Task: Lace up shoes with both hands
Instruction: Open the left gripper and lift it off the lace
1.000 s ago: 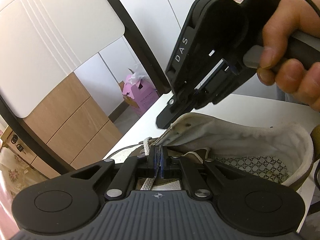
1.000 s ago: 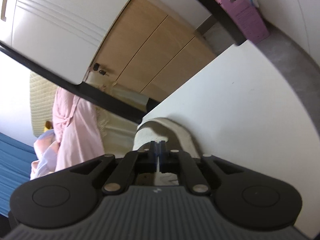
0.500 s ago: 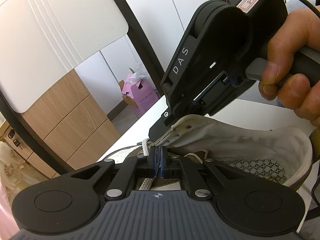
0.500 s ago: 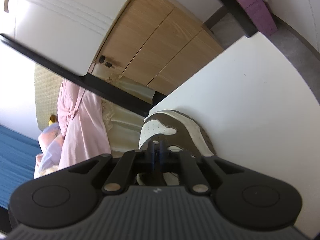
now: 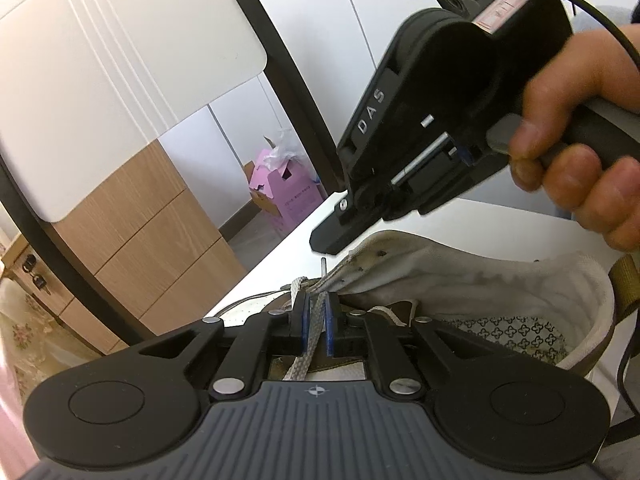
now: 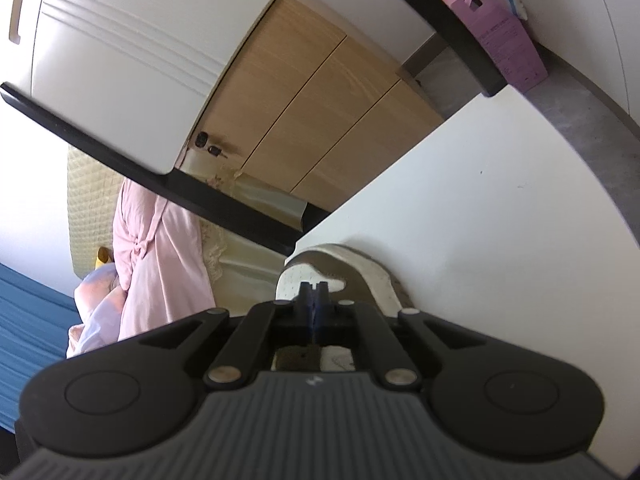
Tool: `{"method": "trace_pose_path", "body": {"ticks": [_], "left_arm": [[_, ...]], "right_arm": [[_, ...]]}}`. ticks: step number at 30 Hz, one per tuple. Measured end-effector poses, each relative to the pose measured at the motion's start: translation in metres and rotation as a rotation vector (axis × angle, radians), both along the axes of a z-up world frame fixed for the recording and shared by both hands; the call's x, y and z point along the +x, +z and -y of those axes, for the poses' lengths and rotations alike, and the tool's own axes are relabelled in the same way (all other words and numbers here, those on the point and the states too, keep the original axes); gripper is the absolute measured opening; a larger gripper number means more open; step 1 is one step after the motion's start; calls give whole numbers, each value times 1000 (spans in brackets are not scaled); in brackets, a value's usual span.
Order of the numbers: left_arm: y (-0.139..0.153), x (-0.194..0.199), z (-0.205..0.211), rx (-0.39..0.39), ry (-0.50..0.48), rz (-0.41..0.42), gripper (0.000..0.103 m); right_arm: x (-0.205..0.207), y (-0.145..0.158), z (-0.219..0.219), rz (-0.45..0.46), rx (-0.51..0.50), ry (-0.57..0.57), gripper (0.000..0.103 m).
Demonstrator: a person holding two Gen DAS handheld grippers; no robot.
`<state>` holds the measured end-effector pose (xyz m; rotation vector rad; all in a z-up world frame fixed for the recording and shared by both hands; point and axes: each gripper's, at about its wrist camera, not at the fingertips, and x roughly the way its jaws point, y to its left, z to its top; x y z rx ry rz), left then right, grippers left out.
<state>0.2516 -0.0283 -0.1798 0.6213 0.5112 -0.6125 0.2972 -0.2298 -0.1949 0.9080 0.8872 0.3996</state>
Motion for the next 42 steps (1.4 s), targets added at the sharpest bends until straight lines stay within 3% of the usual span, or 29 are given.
{"method": "trace_pose_path", "body": {"ticks": [2, 5, 6, 8, 11, 20, 25, 28, 31, 35, 37, 42], "left_arm": [[4, -8, -3, -3, 2, 3, 12], [9, -14, -8, -9, 39, 32, 40], [11, -15, -12, -19, 52, 36, 44], [17, -17, -20, -56, 74, 28, 50], [25, -31, -30, -110, 106, 8, 55], [37, -68, -44, -266, 271, -94, 55], [28, -64, -30, -258, 336, -111, 53], [27, -68, -22, -249, 387, -115, 44], [23, -68, -14, -226, 439, -95, 43], [27, -80, -8, -203, 485, -43, 43], [31, -88, -6, -198, 484, -19, 51], [33, -97, -4, -211, 444, -43, 54]], "right_arm": [[1, 1, 2, 5, -7, -10, 1], [0, 1, 4, 10, 12, -6, 6], [0, 0, 4, 10, 28, 1, 14], [0, 0, 2, 8, 44, 4, 31], [1, -1, -1, 3, 51, 7, 32], [-7, -6, -12, -42, 82, -11, 27], [-13, -12, -15, -69, 113, -80, 3], [-18, -11, -21, -53, 119, -110, 3], [-24, -11, -26, -38, 119, -131, 3], [-31, -14, -28, -35, 134, -163, 3], [-32, -15, -27, -33, 142, -170, 3], [-32, -14, -26, -28, 138, -144, 3]]}}
